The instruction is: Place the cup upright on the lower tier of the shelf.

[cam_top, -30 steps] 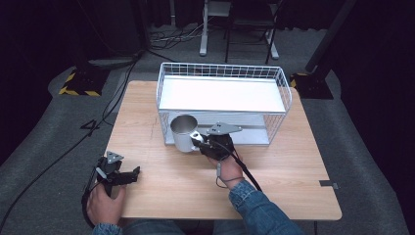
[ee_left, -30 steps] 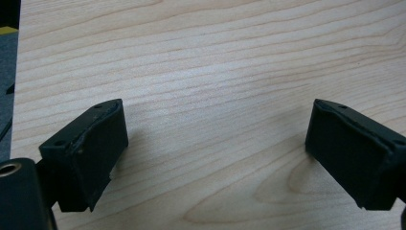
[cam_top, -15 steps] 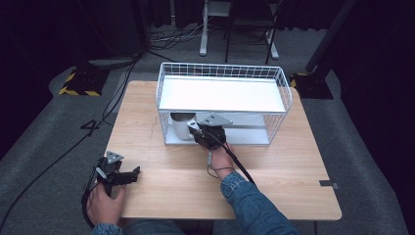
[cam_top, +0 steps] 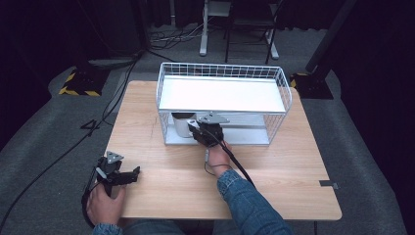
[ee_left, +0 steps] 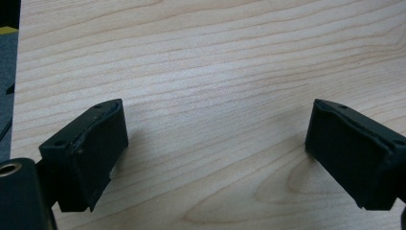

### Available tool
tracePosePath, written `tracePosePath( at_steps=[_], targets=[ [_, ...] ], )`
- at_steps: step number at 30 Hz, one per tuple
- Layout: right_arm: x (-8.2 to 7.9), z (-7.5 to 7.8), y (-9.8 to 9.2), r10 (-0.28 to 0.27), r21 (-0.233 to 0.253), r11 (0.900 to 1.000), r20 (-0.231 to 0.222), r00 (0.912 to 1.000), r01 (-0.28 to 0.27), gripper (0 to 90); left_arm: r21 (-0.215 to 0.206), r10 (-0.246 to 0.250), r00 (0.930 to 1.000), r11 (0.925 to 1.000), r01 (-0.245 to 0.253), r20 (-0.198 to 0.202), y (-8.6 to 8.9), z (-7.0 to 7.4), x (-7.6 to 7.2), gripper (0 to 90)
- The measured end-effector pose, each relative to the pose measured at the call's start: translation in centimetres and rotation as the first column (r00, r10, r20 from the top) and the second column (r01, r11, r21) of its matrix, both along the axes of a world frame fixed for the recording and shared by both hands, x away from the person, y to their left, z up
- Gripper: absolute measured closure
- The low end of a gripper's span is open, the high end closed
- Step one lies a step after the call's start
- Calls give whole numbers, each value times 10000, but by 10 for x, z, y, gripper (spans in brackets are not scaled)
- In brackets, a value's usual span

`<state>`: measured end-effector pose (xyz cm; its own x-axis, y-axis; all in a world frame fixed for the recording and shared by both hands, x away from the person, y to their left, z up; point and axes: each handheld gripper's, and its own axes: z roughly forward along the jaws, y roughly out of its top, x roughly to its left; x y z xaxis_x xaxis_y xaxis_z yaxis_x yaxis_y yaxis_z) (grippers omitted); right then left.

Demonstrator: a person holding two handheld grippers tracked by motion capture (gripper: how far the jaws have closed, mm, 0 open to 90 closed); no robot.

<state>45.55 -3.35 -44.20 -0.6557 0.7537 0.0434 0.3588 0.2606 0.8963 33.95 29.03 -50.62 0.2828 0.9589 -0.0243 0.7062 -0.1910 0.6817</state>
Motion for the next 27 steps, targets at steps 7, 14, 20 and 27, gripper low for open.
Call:
tracePosePath(
  at_steps=[7, 14, 20, 27],
  targets=[
    [2, -1, -2, 35, 33, 10000, -43, 10000, -34, 712, 4, -2, 10000, 10000, 2, -4, 0, 0, 0, 76],
    [1, -4, -3, 18, -98, 10000, -252, 9997, -21, 707, -1, 2, 10000, 10000, -2, -3, 0, 0, 0, 76],
    [1, -5, -4, 12, -251, 9997, -407, 9992, -22, 649, 3, 0, 10000, 10000, 0, 0, 0, 0, 0, 77],
    [2, -3, -8, 92, -103, 9999, -565, 9984, -98, 498, 2, 4, 10000, 10000, -4, 1, 0, 0, 0, 77]
  ],
)
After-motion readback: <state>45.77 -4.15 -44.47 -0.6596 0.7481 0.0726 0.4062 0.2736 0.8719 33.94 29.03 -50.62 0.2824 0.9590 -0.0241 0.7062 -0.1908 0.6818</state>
